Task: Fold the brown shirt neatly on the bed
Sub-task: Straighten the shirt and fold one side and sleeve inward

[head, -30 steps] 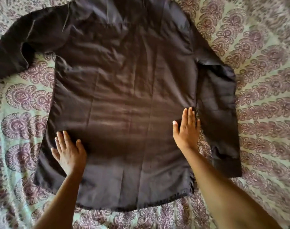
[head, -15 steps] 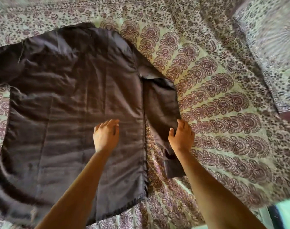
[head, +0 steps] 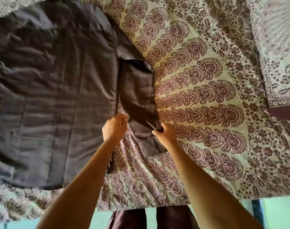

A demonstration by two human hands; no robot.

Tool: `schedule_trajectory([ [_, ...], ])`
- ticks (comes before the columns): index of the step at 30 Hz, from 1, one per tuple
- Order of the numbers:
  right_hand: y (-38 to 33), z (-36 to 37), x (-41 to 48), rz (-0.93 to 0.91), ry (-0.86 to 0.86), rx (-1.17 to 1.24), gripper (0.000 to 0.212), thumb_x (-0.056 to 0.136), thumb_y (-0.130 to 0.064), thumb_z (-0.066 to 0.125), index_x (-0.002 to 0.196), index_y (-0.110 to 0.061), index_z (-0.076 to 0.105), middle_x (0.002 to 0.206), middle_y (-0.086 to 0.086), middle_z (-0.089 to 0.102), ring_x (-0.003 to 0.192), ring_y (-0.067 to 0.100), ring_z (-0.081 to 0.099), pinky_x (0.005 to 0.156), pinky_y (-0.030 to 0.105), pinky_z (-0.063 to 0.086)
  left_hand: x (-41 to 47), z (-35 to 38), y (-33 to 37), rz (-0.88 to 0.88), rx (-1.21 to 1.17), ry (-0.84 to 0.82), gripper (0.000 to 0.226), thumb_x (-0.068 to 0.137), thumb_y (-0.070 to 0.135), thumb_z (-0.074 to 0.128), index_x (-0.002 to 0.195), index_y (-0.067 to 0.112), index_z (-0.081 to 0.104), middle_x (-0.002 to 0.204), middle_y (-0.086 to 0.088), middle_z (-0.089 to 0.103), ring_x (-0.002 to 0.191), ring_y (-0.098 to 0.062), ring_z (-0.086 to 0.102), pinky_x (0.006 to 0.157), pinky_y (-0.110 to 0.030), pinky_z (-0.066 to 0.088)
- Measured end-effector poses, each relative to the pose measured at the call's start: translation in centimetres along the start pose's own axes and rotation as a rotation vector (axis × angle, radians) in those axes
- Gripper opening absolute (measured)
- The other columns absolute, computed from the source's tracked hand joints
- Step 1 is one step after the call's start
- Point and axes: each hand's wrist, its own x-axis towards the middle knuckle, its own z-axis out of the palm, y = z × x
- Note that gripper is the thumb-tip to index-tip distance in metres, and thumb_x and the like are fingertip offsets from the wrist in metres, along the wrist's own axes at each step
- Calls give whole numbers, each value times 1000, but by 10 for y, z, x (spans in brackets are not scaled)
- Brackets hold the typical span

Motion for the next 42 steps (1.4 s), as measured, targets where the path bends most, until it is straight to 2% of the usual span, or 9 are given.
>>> schedule_trajectory([
  [6,-23,-89,42,-59,185,17,12,84,-8,61,95,-9,57,89,8,64,77,23,60,60,25,44,34,-10,27,-73,-123,-9,26,86,18,53,105,30,67,99,-8,70,93,-31,63,75,-35,49],
  [10,-48,-157,50,-336,764,-123,19,77,1,63,95,-1,61,90,12,69,82,27,65,63,26,43,66,-31,52,-58,-179,21,28,87,15,51,107,27,67,101,-10,70,93,-32,62,73,-33,45],
  [12,-39,-181,52,-468,963,-346,31,69,2,61,101,-2,62,104,15,68,100,29,62,83,35,44,85,-38,62,-38,-167,28,30,86,15,49,108,25,66,106,-13,68,95,-35,61,76,-38,48],
  [16,12,-185,61,-348,625,-696,40,65,4,73,102,-9,64,126,10,60,126,31,47,104,48,33,113,-38,76,-14,-157,35,30,88,16,46,108,24,67,110,-13,67,97,-35,61,77,-38,49],
  [20,59,-155,76,-207,316,-761,50,63,-1,75,112,-7,63,113,15,66,118,32,54,105,50,34,135,-25,78,10,-142,46,28,88,15,48,107,24,67,109,-11,68,96,-33,62,77,-37,50],
  [24,46,-143,100,-198,629,-580,30,68,-5,68,98,-9,65,85,14,67,84,32,63,79,42,48,156,-21,82,83,-125,163,26,89,15,49,106,23,67,109,-10,67,94,-34,62,77,-40,50],
  [32,2,-149,175,-13,658,-507,42,88,-23,54,127,-10,48,138,18,42,130,34,34,107,47,22,220,-17,113,492,286,121,57,83,7,57,136,26,44,136,-4,47,116,-29,48,90,-45,46],
  [37,9,-165,188,-85,757,-418,15,82,-11,56,96,-5,58,105,19,59,106,36,50,96,45,34,234,-20,125,497,423,192,31,83,13,58,112,20,64,116,-8,63,110,-29,50,90,-38,34],
  [42,16,-219,190,-19,968,-15,17,91,-7,48,104,1,55,99,25,64,91,35,60,65,26,31,228,-21,119,481,181,364,26,76,11,54,96,17,68,101,-9,68,98,-32,56,86,-40,37],
])
